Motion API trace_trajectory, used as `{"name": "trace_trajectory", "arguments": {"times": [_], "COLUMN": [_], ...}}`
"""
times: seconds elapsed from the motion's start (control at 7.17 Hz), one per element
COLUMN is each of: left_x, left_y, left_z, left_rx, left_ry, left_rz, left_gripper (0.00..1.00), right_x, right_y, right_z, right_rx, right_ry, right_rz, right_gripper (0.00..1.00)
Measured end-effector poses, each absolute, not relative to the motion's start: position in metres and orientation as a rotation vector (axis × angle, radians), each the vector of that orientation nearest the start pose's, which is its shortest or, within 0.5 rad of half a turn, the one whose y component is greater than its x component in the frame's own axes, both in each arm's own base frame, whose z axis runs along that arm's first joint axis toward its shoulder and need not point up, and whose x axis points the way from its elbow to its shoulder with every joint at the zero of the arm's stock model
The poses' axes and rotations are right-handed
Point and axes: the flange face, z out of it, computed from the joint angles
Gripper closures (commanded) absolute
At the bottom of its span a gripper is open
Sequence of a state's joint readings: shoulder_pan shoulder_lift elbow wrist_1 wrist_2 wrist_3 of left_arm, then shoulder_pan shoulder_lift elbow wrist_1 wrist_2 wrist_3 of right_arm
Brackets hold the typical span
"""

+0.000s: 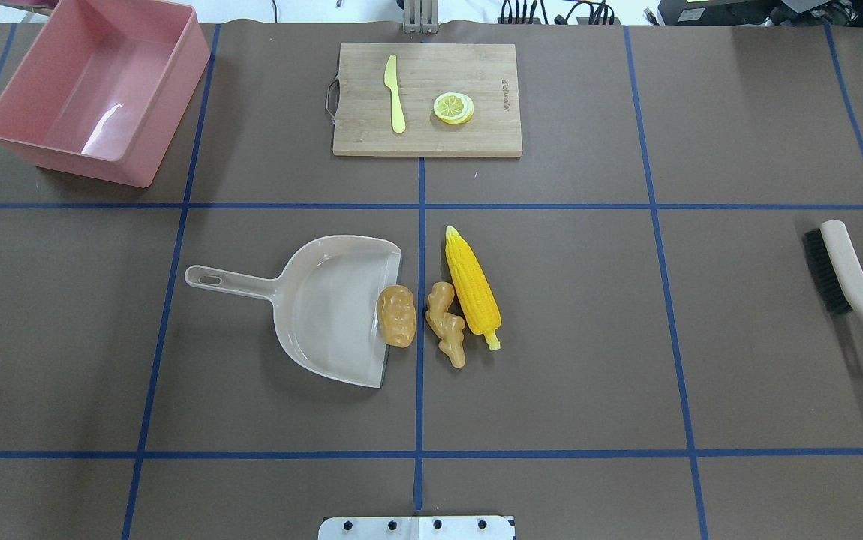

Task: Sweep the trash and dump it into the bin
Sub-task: 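Move the left gripper toward the white dustpan handle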

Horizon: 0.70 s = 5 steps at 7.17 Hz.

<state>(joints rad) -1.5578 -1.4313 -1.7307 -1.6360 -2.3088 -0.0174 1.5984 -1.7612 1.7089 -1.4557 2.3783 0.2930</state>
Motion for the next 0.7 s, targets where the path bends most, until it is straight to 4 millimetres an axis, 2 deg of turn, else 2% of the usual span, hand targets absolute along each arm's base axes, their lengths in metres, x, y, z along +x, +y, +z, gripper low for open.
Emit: {"name": "trace_trajectory", "arguments": {"times": [0.28,0.7], "left_x": [-0.0615,-0.0660], "left_y": [-0.4410,-0.4483], "left_z": [0.6435,0.6349], "left_rx": [0.055,0.076], "left_ry": [0.722,0.653], "left_rz": [0.020,0.024], "left_gripper": [0.01,0.01], "right_x": [0.0728,0.0726], "right_y": [-0.4124,-0.4118], "right_z": [0.6628,0.6622], "right_rx": [-0.048,-0.048], "right_ry": [-0.810,-0.813], "right_rz": [0.278,0.277], "right_gripper": [0.00,0.00]}}
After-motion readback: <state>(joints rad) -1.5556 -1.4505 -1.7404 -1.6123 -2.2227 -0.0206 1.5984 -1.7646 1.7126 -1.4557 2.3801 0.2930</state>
